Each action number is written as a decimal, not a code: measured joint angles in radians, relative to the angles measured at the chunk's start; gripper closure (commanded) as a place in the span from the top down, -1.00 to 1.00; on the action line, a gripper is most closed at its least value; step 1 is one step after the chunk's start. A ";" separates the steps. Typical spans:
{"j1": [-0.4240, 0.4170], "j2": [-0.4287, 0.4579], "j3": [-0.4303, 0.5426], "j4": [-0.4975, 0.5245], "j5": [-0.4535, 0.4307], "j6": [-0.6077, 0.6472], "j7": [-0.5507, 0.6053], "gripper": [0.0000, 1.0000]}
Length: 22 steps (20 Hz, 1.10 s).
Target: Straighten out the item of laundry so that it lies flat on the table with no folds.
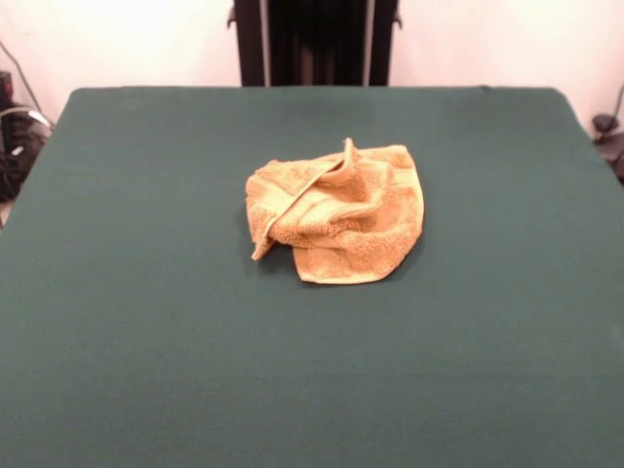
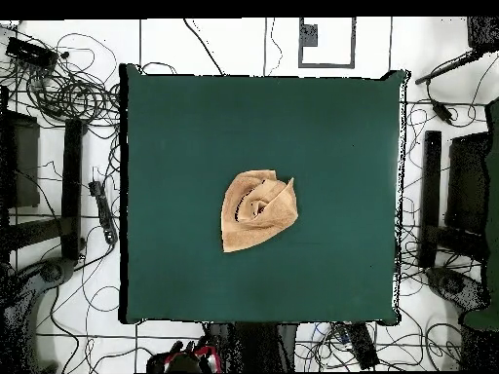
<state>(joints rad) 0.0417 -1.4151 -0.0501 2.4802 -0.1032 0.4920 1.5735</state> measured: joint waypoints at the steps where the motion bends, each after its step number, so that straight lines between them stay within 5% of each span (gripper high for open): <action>1: -0.022 0.015 0.011 -0.008 0.013 0.000 0.000 1.00; 22: -0.098 0.131 0.018 -0.172 0.029 0.030 0.000 1.00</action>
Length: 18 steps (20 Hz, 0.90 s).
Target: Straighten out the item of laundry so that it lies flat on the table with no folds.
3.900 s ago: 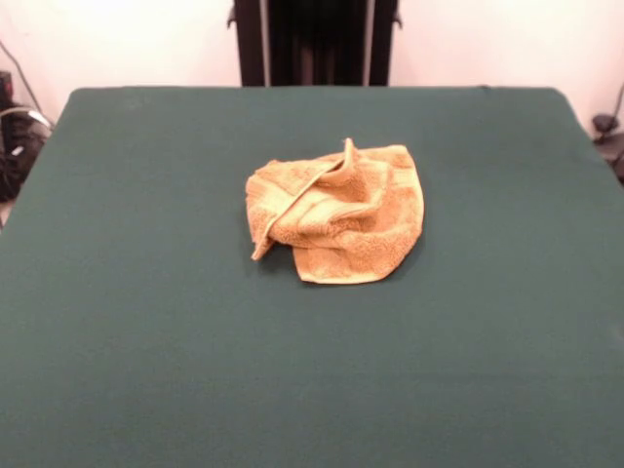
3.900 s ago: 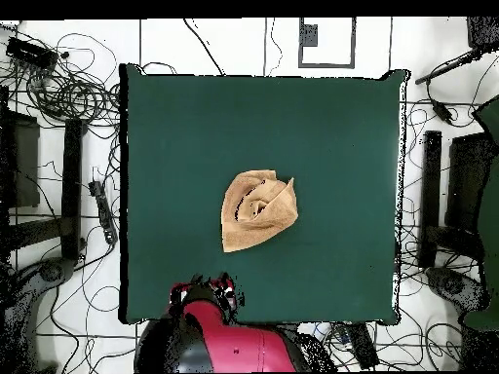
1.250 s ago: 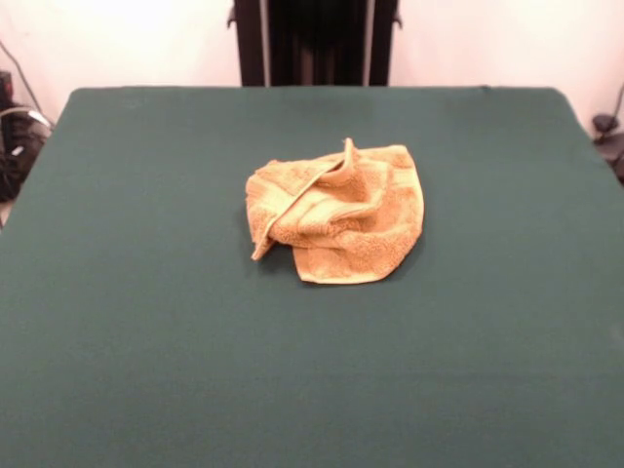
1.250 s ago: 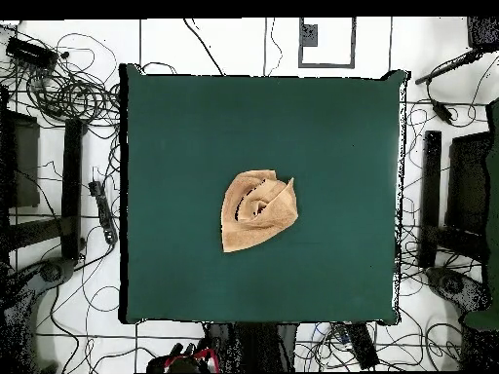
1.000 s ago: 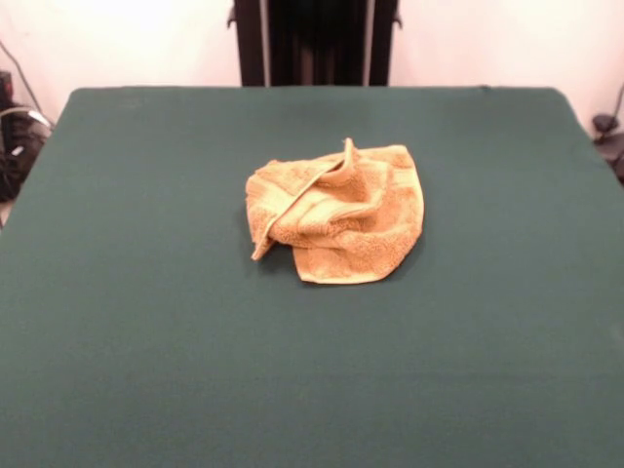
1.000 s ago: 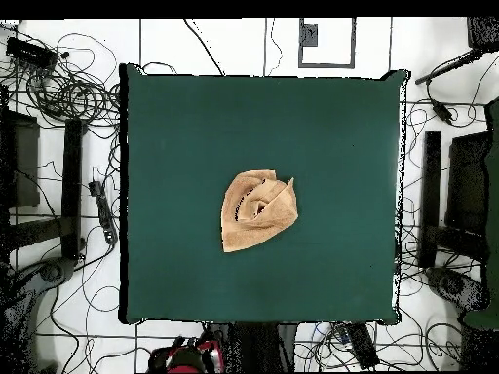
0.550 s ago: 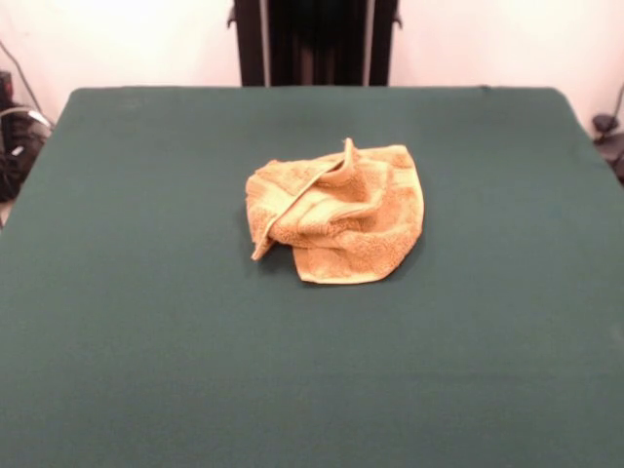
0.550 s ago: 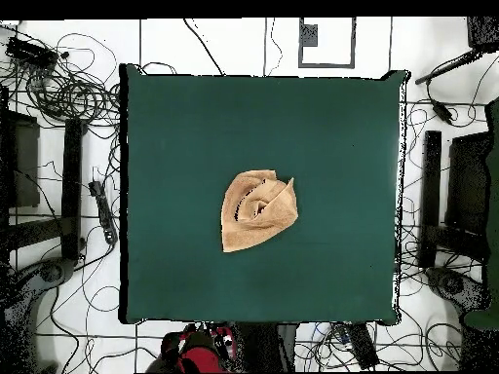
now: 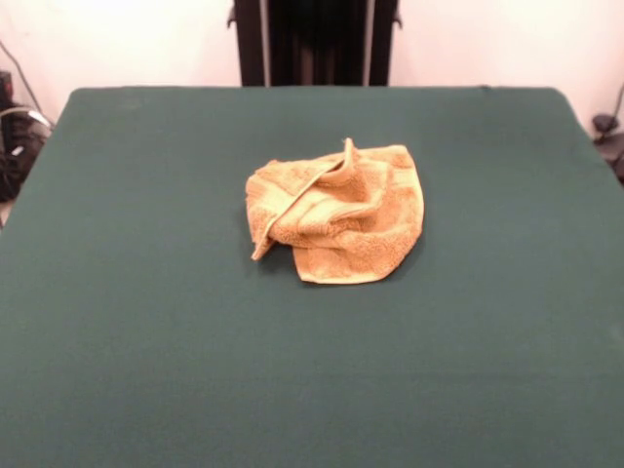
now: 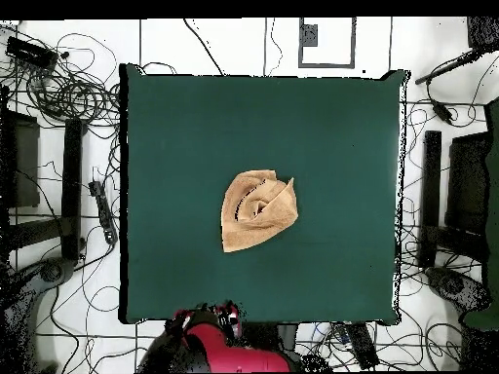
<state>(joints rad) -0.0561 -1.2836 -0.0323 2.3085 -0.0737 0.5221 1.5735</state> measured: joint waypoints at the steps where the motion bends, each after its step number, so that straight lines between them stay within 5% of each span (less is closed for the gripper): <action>1: -0.001 0.014 0.000 -0.015 0.001 0.000 0.000 1.00; 18: -0.004 0.230 0.001 -0.211 0.003 0.001 0.000 1.00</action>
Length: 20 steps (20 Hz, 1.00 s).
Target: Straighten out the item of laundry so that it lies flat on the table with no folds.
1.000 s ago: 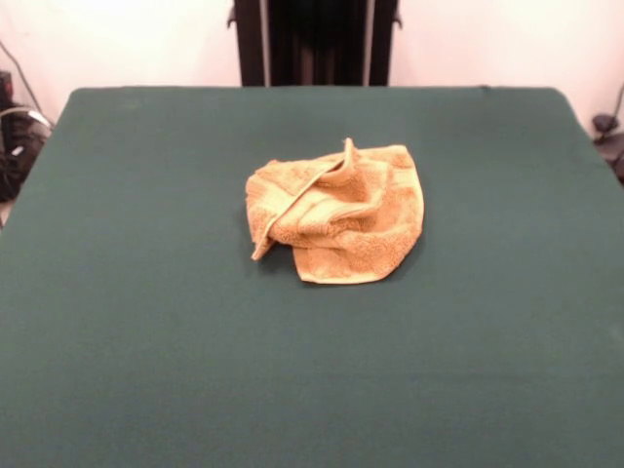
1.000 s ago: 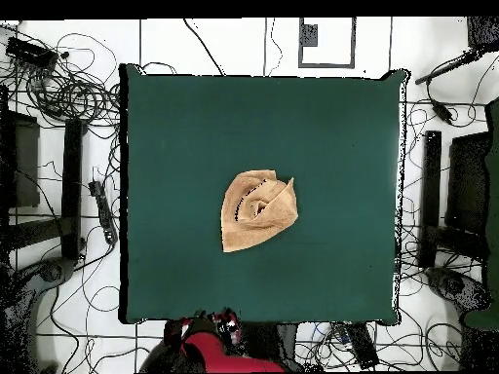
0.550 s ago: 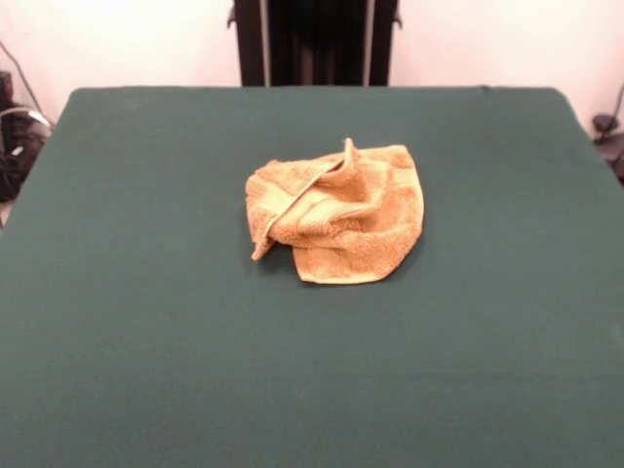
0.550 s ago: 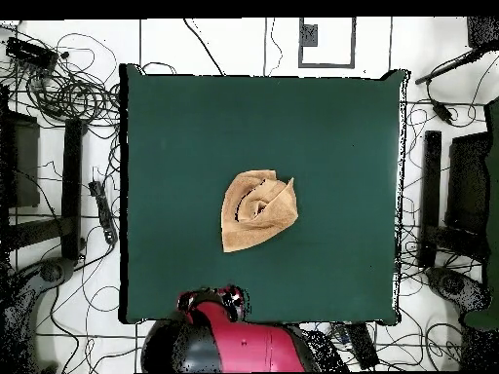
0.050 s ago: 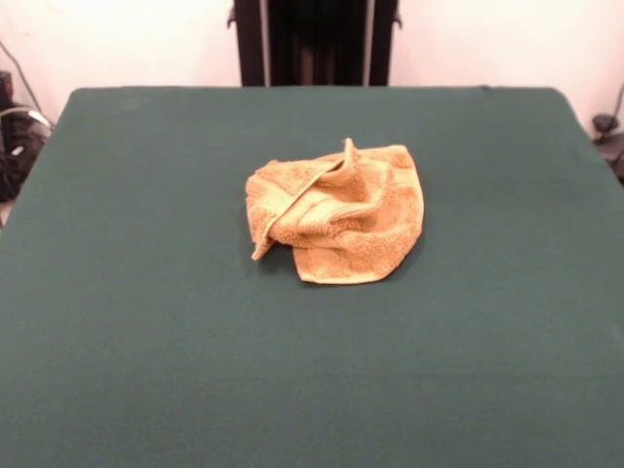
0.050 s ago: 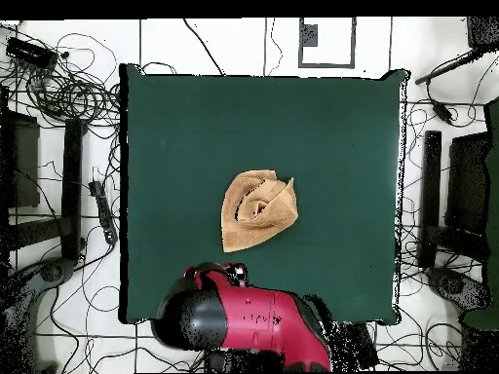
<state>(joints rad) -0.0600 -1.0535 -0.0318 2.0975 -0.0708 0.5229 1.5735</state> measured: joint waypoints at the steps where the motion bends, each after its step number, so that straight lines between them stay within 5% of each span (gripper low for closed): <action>1: 0.000 0.013 0.000 -0.010 0.000 0.000 0.000 1.00; 20: 0.007 0.284 -0.003 -0.313 0.011 0.020 0.000 1.00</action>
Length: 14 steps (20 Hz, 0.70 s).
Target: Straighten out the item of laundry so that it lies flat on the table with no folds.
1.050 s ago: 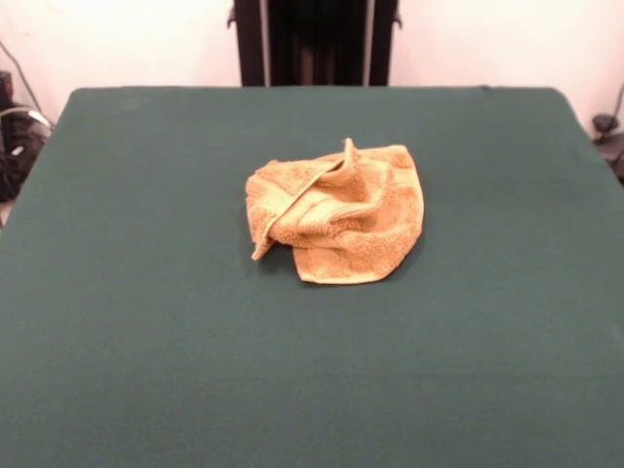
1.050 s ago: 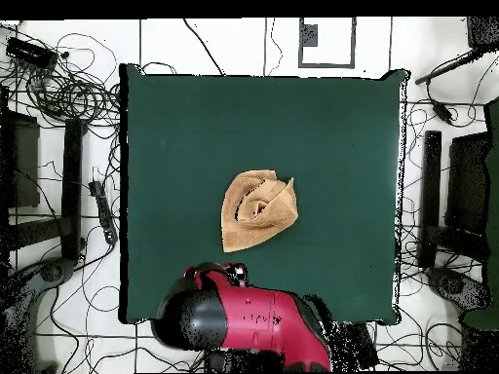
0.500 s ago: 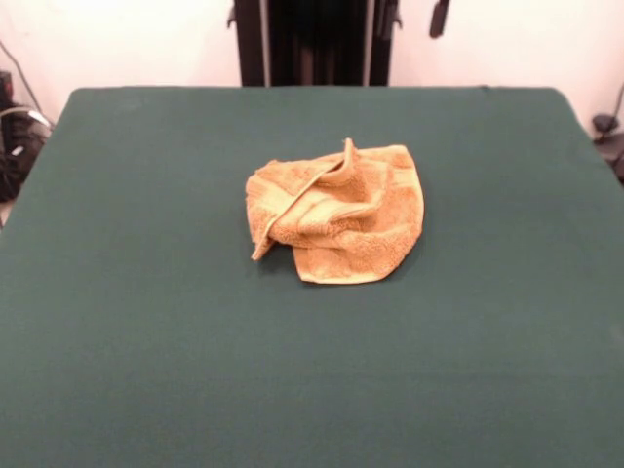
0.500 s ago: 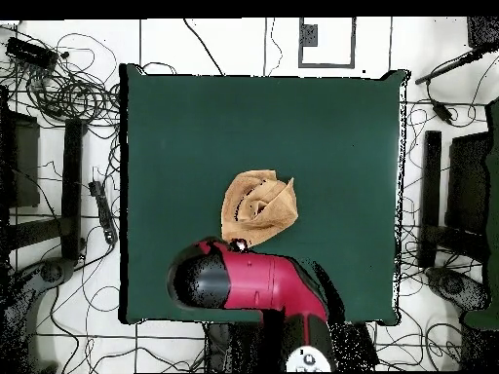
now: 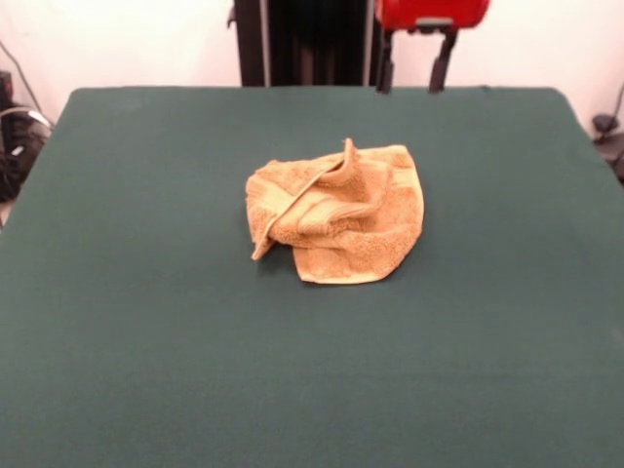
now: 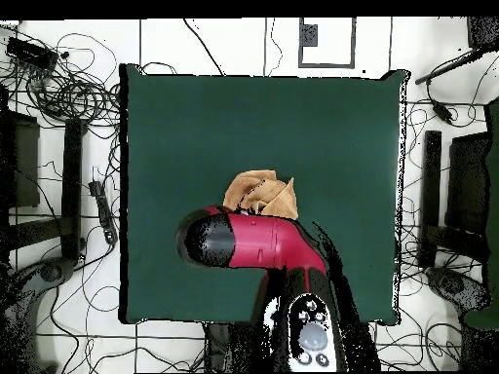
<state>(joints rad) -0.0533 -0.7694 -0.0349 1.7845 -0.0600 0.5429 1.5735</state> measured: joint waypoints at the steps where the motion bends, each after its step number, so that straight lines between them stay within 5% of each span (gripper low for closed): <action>1: -0.001 0.017 0.000 -0.022 0.001 0.010 0.000 1.00; 14: -0.030 0.134 0.000 -0.197 0.002 0.112 0.000 1.00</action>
<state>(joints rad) -0.0833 -0.6353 -0.0347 1.5876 -0.0579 0.6548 1.5735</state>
